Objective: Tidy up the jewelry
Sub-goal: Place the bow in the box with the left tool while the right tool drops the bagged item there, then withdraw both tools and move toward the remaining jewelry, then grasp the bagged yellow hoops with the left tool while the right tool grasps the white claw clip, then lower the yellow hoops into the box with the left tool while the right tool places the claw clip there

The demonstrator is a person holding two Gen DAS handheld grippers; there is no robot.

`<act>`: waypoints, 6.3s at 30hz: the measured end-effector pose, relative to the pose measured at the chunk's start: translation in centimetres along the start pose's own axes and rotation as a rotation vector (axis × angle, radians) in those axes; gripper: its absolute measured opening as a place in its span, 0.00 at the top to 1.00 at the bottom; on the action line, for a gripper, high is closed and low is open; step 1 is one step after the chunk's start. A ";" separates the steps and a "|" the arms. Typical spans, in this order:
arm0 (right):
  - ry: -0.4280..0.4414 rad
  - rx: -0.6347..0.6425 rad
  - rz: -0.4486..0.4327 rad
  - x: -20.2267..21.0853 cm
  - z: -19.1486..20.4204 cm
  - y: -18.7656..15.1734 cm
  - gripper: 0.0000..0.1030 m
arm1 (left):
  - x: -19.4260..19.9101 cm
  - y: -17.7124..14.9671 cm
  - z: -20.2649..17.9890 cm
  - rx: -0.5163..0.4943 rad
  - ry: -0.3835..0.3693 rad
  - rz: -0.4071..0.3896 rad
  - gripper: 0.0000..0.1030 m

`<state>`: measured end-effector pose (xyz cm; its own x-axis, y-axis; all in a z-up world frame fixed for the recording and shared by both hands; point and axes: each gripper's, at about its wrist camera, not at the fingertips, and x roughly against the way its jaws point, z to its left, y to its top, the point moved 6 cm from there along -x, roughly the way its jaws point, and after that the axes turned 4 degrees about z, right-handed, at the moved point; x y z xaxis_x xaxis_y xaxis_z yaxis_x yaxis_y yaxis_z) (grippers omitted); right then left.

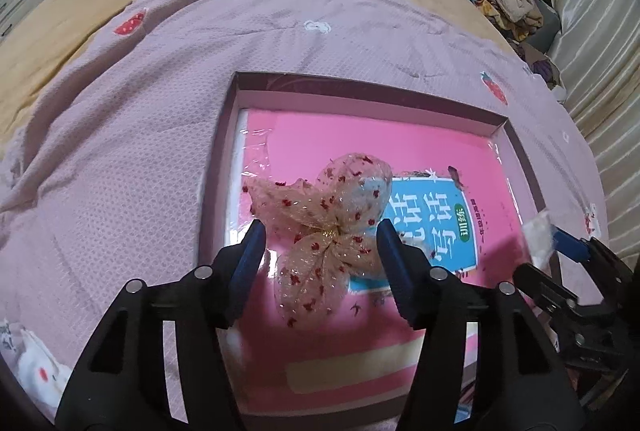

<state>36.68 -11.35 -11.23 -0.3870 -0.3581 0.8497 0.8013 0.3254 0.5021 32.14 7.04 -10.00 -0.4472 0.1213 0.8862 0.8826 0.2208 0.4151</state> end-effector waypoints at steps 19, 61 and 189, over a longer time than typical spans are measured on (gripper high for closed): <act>0.008 -0.034 -0.144 7.9 -0.6 -2.2 0.04 | 9.2 -2.6 0.8 0.047 0.024 -0.129 0.11; 0.054 0.040 -0.238 18.6 3.6 -13.1 0.04 | 15.9 -14.6 -1.9 -0.040 0.027 -0.197 0.09; 0.052 0.011 -0.299 16.2 1.8 -4.4 0.55 | 11.0 -4.0 -4.8 -0.072 -0.083 -0.171 0.75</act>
<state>26.05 -16.97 0.65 -0.5809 -0.4840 0.6544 0.6502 0.2079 0.7308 24.35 2.83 -0.94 -0.5991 0.1681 0.7828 0.7996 0.1758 0.5742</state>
